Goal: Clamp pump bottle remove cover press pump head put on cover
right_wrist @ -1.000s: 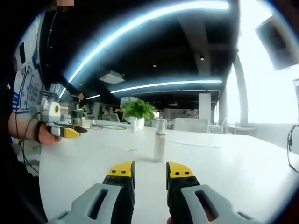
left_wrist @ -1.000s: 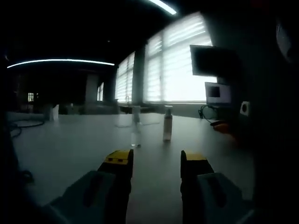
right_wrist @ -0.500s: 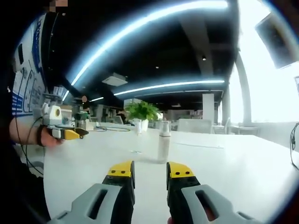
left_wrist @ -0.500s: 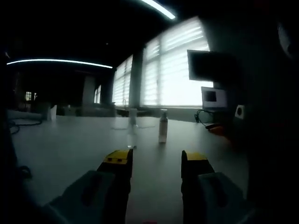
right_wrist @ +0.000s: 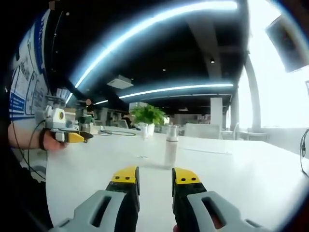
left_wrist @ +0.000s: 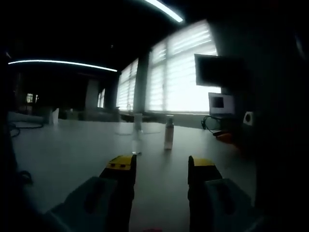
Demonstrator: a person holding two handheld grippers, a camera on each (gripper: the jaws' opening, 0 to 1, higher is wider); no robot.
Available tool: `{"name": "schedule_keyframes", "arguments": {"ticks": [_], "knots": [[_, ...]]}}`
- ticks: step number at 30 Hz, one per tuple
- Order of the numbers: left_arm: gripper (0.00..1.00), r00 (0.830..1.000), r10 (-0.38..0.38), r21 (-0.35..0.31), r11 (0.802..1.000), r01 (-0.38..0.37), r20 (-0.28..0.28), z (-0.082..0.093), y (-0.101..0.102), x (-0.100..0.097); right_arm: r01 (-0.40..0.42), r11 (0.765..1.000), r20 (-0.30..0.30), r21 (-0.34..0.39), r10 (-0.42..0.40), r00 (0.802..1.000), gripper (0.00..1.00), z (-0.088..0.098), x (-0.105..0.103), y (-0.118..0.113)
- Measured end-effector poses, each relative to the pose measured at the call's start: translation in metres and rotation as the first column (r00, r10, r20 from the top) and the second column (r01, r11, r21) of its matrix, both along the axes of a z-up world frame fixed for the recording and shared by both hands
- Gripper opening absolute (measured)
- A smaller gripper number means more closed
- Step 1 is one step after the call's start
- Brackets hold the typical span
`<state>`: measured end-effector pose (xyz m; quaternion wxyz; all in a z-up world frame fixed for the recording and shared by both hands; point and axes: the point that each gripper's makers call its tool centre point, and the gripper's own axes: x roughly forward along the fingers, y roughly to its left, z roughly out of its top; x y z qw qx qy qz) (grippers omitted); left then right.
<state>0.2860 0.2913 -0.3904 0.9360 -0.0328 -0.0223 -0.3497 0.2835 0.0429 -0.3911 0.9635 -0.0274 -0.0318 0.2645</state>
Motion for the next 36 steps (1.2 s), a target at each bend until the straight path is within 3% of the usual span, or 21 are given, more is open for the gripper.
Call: {"name": "schedule_keyframes", "arguments": {"ticks": [10, 14, 19, 36], "knots": [[0.34, 1.0, -0.004, -0.016, 1.0, 0.004, -0.004, 0.003, -0.004, -0.001, 0.01, 1.0, 0.009, -0.013, -0.01, 1.0, 0.21, -0.002, 0.004, -0.007], [0.34, 1.0, -0.002, -0.024, 1.0, 0.002, -0.011, 0.003, -0.004, 0.0, 0.023, 1.0, 0.011, 0.016, -0.023, 1.0, 0.2, -0.001, 0.008, -0.015], [0.34, 1.0, -0.001, -0.034, 0.999, 0.0, -0.013, 0.005, -0.005, -0.001, 0.02, 1.0, 0.01, -0.013, -0.02, 1.0, 0.2, -0.005, 0.01, -0.014], [0.34, 1.0, -0.002, 0.001, 1.0, 0.002, 0.009, 0.003, -0.004, -0.003, 0.026, 0.999, 0.0, -0.023, -0.026, 1.0, 0.2, -0.009, 0.009, -0.013]]}}
